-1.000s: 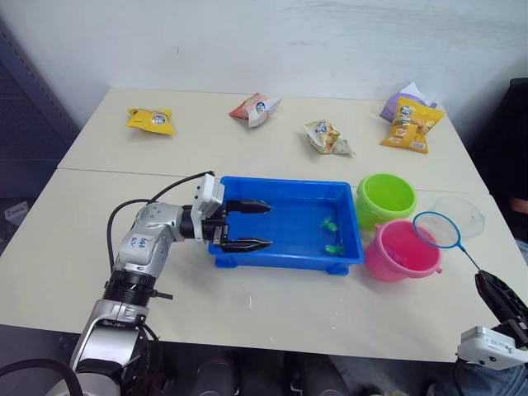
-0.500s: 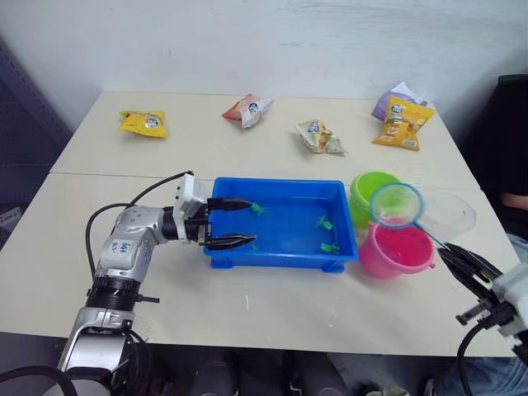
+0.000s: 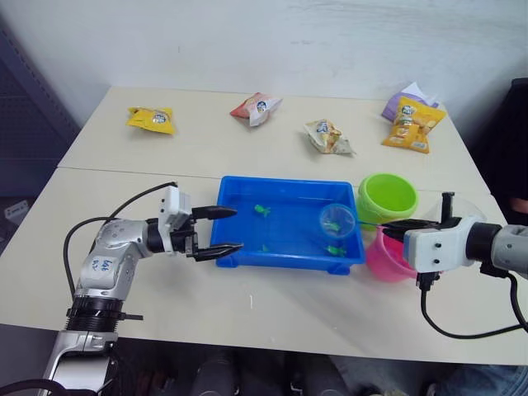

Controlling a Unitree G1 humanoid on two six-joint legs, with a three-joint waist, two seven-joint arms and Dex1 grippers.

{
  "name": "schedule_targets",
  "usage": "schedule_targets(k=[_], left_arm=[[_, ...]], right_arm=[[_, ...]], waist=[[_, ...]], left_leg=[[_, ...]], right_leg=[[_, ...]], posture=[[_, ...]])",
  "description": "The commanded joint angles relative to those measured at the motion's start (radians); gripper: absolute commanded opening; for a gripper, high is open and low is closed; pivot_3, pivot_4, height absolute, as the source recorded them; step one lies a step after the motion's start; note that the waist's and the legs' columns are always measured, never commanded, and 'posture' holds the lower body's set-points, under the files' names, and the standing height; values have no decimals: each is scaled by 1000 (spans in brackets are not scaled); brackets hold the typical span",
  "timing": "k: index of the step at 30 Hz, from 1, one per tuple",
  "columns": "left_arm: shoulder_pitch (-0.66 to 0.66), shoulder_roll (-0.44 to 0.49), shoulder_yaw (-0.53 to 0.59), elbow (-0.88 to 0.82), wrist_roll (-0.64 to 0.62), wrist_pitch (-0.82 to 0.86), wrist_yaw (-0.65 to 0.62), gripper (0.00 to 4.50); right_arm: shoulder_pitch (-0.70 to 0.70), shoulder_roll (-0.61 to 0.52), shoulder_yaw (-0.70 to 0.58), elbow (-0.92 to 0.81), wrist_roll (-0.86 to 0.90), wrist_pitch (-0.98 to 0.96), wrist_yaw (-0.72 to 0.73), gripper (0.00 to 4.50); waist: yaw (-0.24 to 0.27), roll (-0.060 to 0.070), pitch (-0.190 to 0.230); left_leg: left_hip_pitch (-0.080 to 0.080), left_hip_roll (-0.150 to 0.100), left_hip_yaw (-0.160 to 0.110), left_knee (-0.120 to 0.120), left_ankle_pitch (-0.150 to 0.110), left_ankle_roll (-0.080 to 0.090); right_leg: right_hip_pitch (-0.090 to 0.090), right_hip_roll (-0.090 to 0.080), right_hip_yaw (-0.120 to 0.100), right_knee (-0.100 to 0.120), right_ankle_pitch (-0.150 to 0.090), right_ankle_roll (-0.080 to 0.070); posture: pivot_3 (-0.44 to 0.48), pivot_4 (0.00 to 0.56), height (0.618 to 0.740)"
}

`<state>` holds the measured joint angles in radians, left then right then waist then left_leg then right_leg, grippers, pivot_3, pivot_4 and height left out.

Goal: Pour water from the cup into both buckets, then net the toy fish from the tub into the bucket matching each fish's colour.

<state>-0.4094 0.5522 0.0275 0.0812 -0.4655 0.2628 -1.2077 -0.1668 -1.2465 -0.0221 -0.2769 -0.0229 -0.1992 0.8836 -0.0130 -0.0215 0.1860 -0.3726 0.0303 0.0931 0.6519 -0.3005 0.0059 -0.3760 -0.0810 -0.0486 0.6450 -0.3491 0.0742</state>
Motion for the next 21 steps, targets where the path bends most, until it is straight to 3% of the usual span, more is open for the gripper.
schedule_targets(k=[1,4,11,21], left_arm=[[-7,4,0,-44,-15,16,8,4421],[-17,1,-6,-44,-15,19,8,4421],[-52,-24,-26,-11,-8,9,-4,4421],[-75,-52,-38,31,0,-18,-3,4421]], right_arm=[[-141,15,70,32,-54,-43,73,0],[-256,31,148,77,-91,-46,158,0],[-358,43,213,122,-193,-92,231,0],[-305,40,212,57,-264,-48,266,0]], waist=[[-2,0,0],[-10,0,0],[-12,0,0],[-11,0,0]], left_leg=[[0,0,0,0,0,0],[0,0,0,1,0,0],[0,0,0,1,0,0],[-1,0,0,3,0,0]], right_leg=[[0,0,0,0,0,0],[0,0,0,1,0,0],[0,0,0,1,0,0],[0,0,-1,2,0,0]], posture=[[0,150,738],[0,150,738],[0,150,738],[0,150,738]])
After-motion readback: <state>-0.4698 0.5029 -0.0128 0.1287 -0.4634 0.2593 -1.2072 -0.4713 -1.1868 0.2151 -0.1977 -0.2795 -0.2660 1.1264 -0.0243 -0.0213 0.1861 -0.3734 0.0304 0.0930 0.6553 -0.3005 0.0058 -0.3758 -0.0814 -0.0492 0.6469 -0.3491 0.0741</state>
